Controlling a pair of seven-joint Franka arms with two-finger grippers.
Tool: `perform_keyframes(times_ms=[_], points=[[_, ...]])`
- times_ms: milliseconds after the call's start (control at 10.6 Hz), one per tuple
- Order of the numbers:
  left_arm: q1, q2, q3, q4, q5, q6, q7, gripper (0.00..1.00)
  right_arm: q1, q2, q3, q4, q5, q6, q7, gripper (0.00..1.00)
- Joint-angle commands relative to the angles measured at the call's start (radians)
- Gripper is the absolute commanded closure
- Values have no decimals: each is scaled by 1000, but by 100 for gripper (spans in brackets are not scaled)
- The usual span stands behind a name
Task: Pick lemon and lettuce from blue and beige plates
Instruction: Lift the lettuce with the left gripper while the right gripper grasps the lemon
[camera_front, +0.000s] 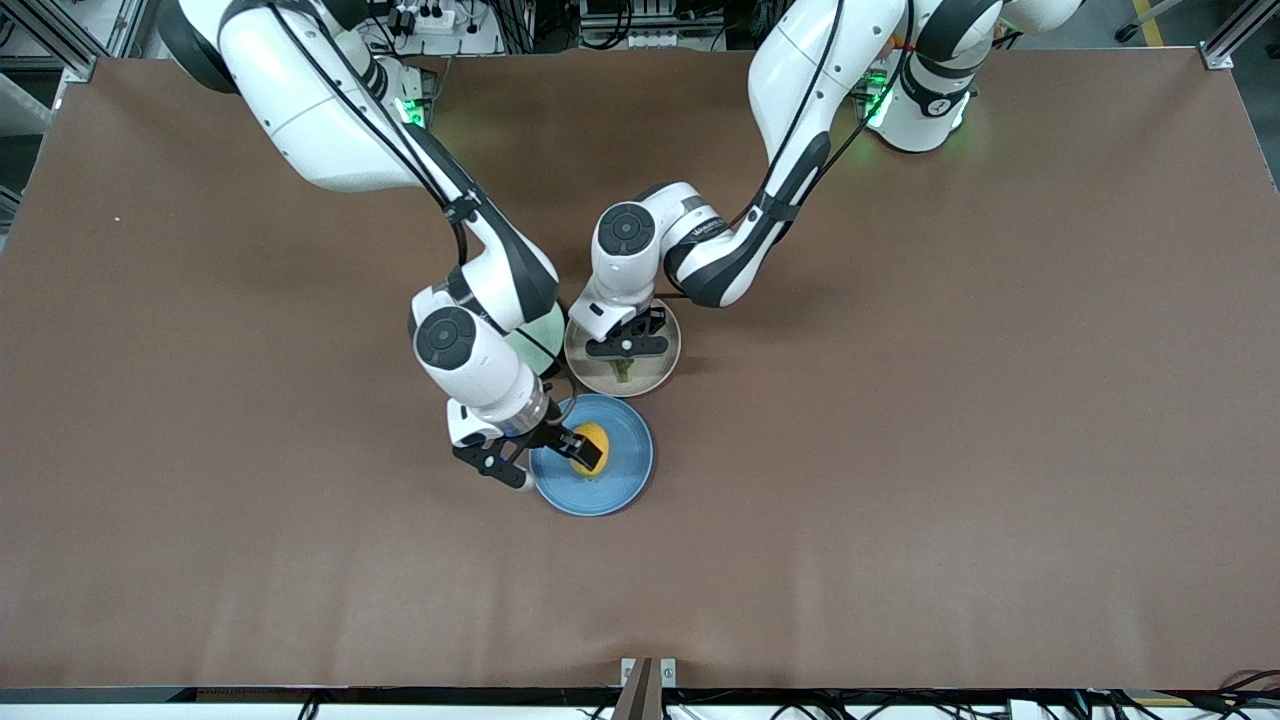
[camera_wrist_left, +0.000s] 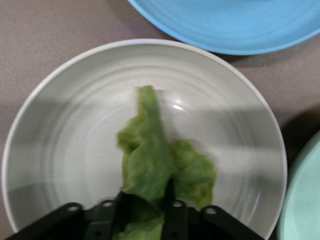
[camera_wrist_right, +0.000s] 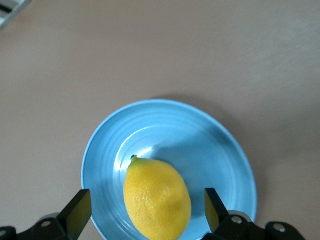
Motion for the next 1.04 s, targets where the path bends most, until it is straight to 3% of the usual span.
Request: perform_keyframes(times_ms=[0,379,757,947], points=[[-13,2,13,6,34,2,-42,100,21,46,1,23,-35,43,27,0],[-3,-91,15,-2,48,-142,-37,100,32,91,1,23,-150,57,121,0],[48,-217,9,-49,49,-294,58,100,46,105,-1,24,-158,71,122,0],[98,-258,7,-74,48,-302,85,100,50,111,-1,24,-172,76,124,0]])
